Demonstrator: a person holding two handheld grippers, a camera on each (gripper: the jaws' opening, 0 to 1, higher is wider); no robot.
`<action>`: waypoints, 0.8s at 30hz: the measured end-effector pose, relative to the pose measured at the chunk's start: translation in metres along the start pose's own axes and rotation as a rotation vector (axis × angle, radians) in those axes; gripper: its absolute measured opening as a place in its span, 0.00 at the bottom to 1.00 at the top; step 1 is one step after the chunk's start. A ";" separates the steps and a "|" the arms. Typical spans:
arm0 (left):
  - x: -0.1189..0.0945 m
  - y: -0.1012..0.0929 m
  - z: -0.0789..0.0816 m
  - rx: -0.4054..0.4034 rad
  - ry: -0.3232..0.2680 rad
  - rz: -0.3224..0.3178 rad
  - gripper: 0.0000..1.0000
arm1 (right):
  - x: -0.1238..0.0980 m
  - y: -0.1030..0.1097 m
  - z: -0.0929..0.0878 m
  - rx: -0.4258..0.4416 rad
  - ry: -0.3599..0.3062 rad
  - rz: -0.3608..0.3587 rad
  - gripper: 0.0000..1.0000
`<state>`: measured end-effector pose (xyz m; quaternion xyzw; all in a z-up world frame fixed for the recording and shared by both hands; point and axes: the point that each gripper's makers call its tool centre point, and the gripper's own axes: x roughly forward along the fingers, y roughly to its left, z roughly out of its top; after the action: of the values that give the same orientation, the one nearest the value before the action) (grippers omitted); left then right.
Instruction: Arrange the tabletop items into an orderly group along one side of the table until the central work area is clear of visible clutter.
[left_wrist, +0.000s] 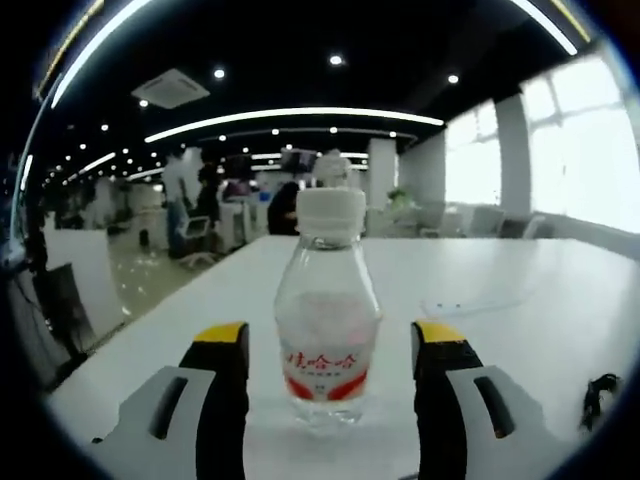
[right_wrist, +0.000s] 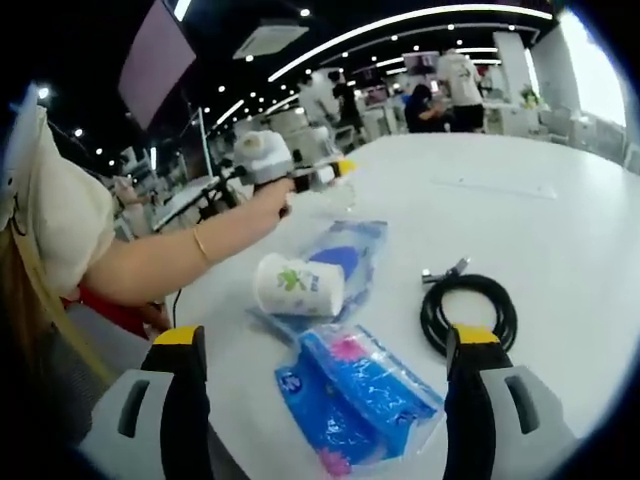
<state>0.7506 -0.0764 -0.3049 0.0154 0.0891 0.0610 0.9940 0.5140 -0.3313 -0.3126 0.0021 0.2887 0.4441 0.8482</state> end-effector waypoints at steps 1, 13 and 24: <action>-0.003 0.000 -0.001 0.004 0.016 -0.002 0.65 | 0.000 0.002 0.001 -0.009 0.000 0.009 0.99; -0.033 0.001 0.020 -0.021 0.003 -0.097 0.86 | 0.000 0.016 0.006 -0.167 0.009 0.078 1.00; -0.066 -0.013 0.036 -0.011 0.003 -0.212 0.99 | 0.017 0.030 0.029 -0.379 -0.049 0.159 1.00</action>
<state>0.6939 -0.0979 -0.2580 0.0004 0.0913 -0.0442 0.9948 0.5130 -0.2931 -0.2883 -0.1239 0.1782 0.5560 0.8023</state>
